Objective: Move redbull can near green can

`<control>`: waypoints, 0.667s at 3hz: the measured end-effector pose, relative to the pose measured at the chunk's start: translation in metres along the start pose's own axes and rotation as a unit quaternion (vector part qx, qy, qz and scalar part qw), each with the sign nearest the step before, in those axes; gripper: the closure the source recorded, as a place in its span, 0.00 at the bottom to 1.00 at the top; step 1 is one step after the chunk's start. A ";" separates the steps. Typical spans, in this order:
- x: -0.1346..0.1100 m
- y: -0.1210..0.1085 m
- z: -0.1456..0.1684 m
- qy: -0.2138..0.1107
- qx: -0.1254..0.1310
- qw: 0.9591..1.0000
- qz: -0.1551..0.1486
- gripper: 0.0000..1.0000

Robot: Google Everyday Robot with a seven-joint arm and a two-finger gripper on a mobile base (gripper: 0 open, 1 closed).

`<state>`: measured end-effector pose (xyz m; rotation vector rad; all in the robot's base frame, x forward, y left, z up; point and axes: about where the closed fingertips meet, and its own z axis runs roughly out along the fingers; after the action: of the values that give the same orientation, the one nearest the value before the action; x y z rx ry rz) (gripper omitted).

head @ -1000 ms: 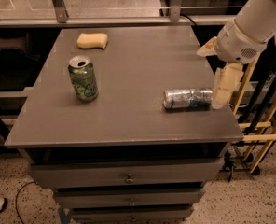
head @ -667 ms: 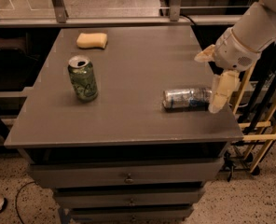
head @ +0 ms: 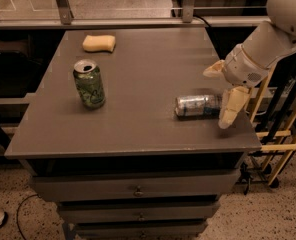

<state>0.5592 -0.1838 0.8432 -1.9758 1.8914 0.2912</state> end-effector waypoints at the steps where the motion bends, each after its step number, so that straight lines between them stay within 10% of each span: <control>1: -0.002 -0.003 0.009 -0.013 -0.004 1.000 -0.003 0.00; 2: -0.005 -0.004 0.011 -0.020 -0.003 1.000 -0.012 0.15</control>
Offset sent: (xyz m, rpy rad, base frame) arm 0.0061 0.0097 -0.0033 0.0499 -0.0208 0.0512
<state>0.5644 -0.1750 0.8362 -1.9806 1.8432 0.3277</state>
